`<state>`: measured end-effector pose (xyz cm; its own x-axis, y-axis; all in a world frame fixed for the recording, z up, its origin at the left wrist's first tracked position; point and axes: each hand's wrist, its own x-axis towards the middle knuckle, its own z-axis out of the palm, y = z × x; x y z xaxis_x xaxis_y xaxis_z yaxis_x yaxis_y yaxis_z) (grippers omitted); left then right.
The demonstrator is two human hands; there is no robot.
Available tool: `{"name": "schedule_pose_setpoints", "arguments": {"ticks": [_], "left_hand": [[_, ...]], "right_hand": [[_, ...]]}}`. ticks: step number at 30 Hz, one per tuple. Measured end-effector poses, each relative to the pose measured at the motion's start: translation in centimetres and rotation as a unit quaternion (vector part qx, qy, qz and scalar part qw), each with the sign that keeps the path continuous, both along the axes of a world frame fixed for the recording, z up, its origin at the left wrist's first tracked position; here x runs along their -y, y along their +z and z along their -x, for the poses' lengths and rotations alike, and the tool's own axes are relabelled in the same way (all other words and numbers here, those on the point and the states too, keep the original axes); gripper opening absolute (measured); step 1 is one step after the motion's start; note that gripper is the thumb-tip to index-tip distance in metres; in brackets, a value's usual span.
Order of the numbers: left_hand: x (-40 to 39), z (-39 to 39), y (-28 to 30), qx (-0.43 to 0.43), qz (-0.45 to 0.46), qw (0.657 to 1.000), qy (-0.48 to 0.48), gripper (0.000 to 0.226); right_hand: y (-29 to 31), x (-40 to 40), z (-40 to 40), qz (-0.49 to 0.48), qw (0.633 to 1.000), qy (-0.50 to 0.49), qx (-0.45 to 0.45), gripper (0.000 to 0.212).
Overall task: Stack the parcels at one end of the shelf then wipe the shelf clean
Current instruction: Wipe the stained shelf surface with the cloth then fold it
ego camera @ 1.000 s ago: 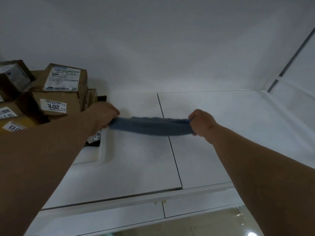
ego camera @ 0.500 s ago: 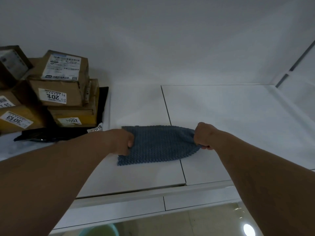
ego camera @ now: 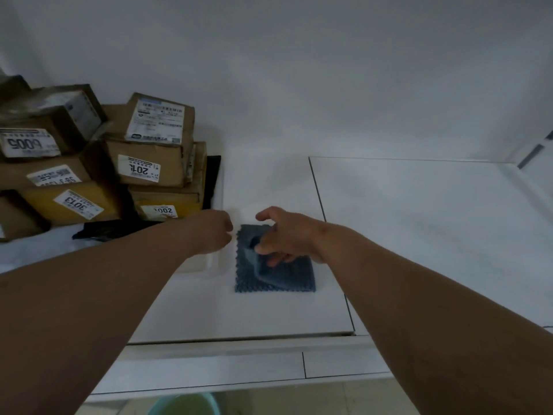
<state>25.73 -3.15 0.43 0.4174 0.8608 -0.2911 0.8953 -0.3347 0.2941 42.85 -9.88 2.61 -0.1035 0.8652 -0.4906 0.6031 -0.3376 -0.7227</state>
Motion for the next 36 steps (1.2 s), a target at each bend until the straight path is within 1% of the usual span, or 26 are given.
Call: {"name": "schedule_pose_setpoints", "arguments": {"ticks": [2,4,7,9,12,13,15,17,18,21,24,26,28,29,30,32,34,36], "left_hand": [[0.0,0.7,-0.4,0.013,0.018,1.000,0.009,0.040],[0.1,0.8,-0.7,0.024,0.031,0.999,0.013,0.042],[0.4,0.5,-1.1,0.040,0.032,0.999,-0.001,0.040],[0.6,0.2,-1.2,0.045,0.027,0.998,-0.033,0.033],[0.7,-0.7,-1.6,0.052,0.021,0.991,-0.117,0.014],[0.7,-1.0,-1.8,0.038,0.025,0.989,-0.143,0.015],[0.9,-1.6,-2.4,-0.039,0.018,0.982,-0.183,0.020],[0.7,-2.0,-2.8,-0.112,-0.012,0.976,-0.188,0.032],[0.4,-2.0,-2.8,-0.126,-0.028,0.976,-0.174,0.036],[-0.7,-1.7,-2.9,-0.101,-0.068,0.987,-0.101,0.044],[-1.2,-1.7,-2.9,-0.107,-0.106,0.988,-0.036,0.051],[-1.0,-2.2,-2.7,-0.054,-0.106,0.992,-0.051,0.049],[-0.4,-2.8,-2.4,0.005,-0.068,0.990,-0.122,0.043],[0.0,-3.0,-2.5,0.005,-0.042,0.986,-0.163,0.043],[0.2,-3.3,-2.6,-0.013,-0.025,0.980,-0.198,0.045],[0.3,-3.7,-3.0,-0.072,-0.022,0.969,-0.237,0.045],[0.1,-3.8,-2.7,-0.117,-0.061,0.961,-0.244,0.043],[-0.1,-3.9,-2.3,-0.161,-0.111,0.946,-0.259,0.047]], "right_hand": [[-0.6,0.1,-0.1,0.028,0.999,0.016,0.042,0.065],[-0.9,0.2,-1.1,0.027,0.994,0.004,0.103,0.054],[-1.3,0.2,-2.4,0.017,0.978,0.007,0.208,0.038],[-1.6,0.4,-2.9,0.002,0.970,0.000,0.244,0.033],[-2.4,0.7,-3.2,-0.002,0.963,0.035,0.269,0.031],[-2.6,0.8,-3.1,-0.002,0.960,0.052,0.274,0.030],[-3.1,1.0,-3.0,-0.001,0.955,0.071,0.287,0.030],[-3.4,0.9,-3.1,-0.007,0.956,0.070,0.285,0.032],[-3.5,0.7,-3.3,-0.010,0.957,0.064,0.282,0.034],[-4.2,-0.1,-4.5,-0.023,0.966,0.015,0.257,0.052],[-4.9,-0.7,-5.6,-0.043,0.961,-0.028,0.271,0.056],[-5.2,-1.0,-6.0,-0.050,0.953,-0.034,0.297,0.060],[-5.6,-1.5,-6.1,-0.047,0.948,0.022,0.313,0.068],[-5.7,-1.6,-6.0,-0.039,0.943,0.065,0.323,0.071],[-5.9,-1.8,-5.9,-0.033,0.936,0.102,0.335,0.072],[-6.1,-2.0,-5.9,-0.030,0.921,0.132,0.366,0.071],[-5.6,-1.8,-5.9,-0.034,0.906,0.137,0.399,0.062],[-4.8,-1.4,-5.8,-0.042,0.889,0.154,0.430,0.046]]}}
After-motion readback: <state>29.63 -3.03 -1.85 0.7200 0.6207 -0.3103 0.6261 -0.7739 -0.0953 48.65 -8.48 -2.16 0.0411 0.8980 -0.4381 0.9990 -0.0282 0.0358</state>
